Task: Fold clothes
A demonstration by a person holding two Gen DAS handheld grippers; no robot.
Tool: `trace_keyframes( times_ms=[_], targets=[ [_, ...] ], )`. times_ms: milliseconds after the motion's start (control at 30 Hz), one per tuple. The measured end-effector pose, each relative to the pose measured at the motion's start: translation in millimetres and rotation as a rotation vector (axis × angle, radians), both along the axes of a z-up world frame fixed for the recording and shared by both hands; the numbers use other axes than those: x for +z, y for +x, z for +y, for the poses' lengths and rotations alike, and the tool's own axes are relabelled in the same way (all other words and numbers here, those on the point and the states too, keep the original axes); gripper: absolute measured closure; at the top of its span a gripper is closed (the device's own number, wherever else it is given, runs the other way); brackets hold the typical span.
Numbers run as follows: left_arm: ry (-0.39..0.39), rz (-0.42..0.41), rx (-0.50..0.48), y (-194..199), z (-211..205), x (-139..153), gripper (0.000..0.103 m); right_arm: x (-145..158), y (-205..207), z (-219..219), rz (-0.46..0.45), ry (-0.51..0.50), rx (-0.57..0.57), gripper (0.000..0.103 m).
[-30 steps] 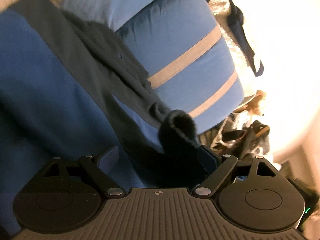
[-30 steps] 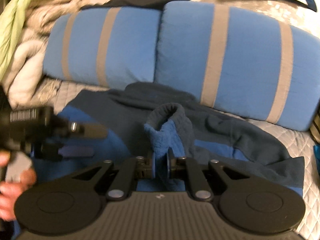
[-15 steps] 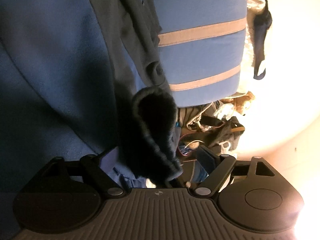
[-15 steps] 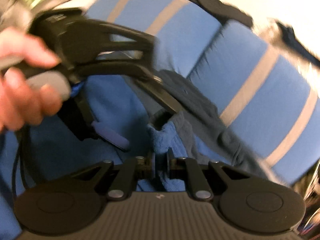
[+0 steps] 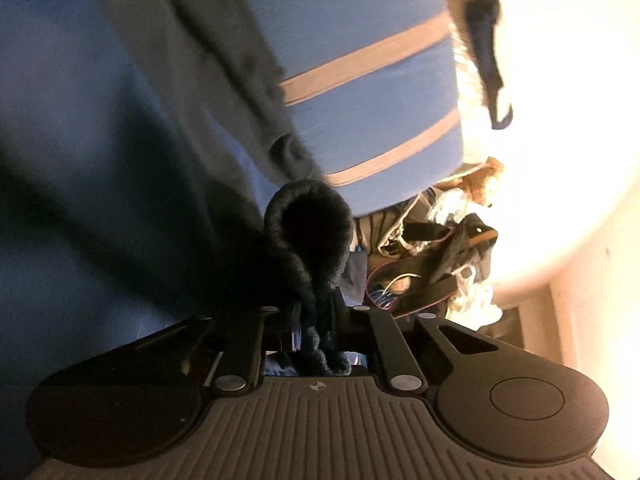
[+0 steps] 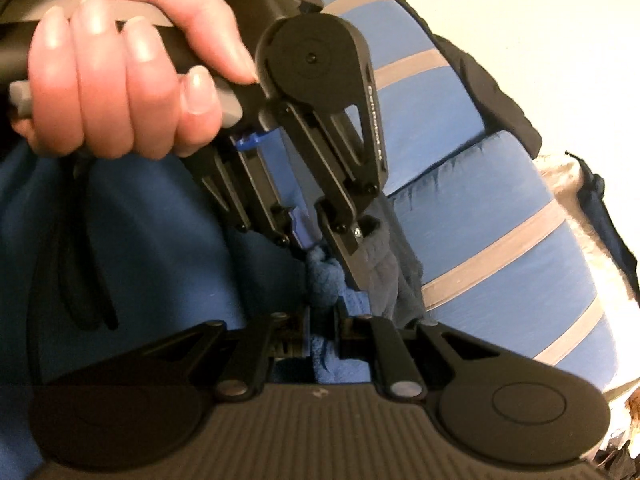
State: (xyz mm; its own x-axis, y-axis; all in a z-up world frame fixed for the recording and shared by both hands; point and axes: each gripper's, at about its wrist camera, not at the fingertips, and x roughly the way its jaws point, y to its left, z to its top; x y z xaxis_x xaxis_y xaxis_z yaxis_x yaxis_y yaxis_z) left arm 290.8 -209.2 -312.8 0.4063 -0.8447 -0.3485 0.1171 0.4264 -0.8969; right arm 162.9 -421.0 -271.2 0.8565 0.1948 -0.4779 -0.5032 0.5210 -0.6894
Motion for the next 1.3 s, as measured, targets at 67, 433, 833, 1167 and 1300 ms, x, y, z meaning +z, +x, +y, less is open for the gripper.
trace_keyframes(
  times_ms=[67, 433, 833, 1167, 1300],
  targets=[
    [0.027, -0.038, 0.003, -3, -2, 8, 0.091, 1, -1, -1, -0.015, 0.003, -0.001, 0.088],
    [0.226, -0.245, 0.047, -28, -9, 94, 0.092, 3, 14, -41, -0.171, 0.034, -0.144, 0.02],
    [0.296, -0.455, 0.109, -50, 11, 182, 0.092, -7, 73, -130, -0.208, 0.15, -0.461, 0.012],
    [0.306, -0.507, 0.281, -45, 31, 212, 0.092, 9, 94, -184, -0.154, 0.29, -0.586, 0.003],
    [0.277, -0.511, 0.311, -38, 33, 220, 0.092, 25, 107, -196, -0.096, 0.364, -0.593, 0.002]
  ],
)
